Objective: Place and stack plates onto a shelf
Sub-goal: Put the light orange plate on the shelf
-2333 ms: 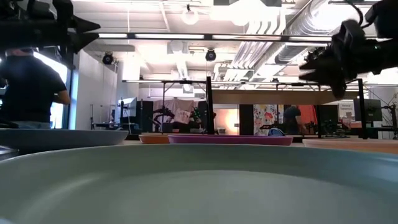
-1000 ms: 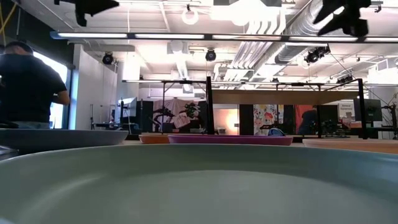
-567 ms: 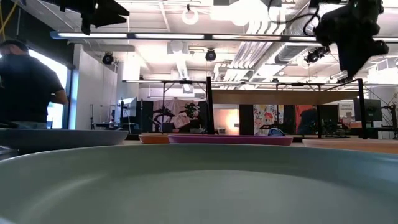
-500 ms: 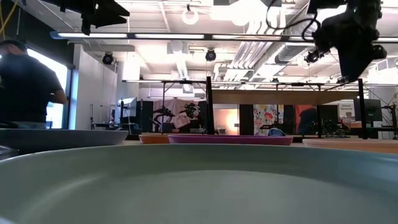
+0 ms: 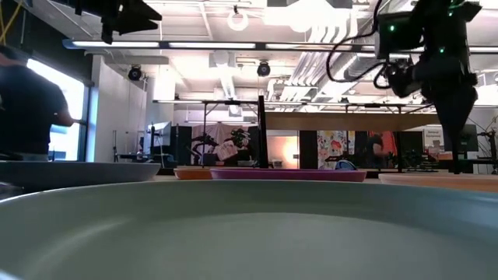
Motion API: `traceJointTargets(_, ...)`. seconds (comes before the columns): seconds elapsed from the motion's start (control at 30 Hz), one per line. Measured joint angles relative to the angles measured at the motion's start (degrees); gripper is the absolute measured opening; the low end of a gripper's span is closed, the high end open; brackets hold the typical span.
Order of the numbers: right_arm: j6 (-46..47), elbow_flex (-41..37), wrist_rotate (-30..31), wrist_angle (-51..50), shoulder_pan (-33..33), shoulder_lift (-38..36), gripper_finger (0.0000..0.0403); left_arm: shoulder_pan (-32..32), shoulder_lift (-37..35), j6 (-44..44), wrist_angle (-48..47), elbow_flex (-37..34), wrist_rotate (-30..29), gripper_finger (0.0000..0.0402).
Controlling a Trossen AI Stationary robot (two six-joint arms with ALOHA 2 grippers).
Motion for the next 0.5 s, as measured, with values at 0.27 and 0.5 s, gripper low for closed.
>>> traceJointTargets(0.27,0.4,-2.6,3.9,1.3,0.0,3.2,0.0128,0.0,0.0,0.0,0.1,0.0,-1.3,0.0117)
traceJointTargets(0.5,0.0,-5.3,5.4,3.8,0.0,5.1,0.0128,0.0,0.0,-0.1,0.1,0.0,-1.3,0.0117)
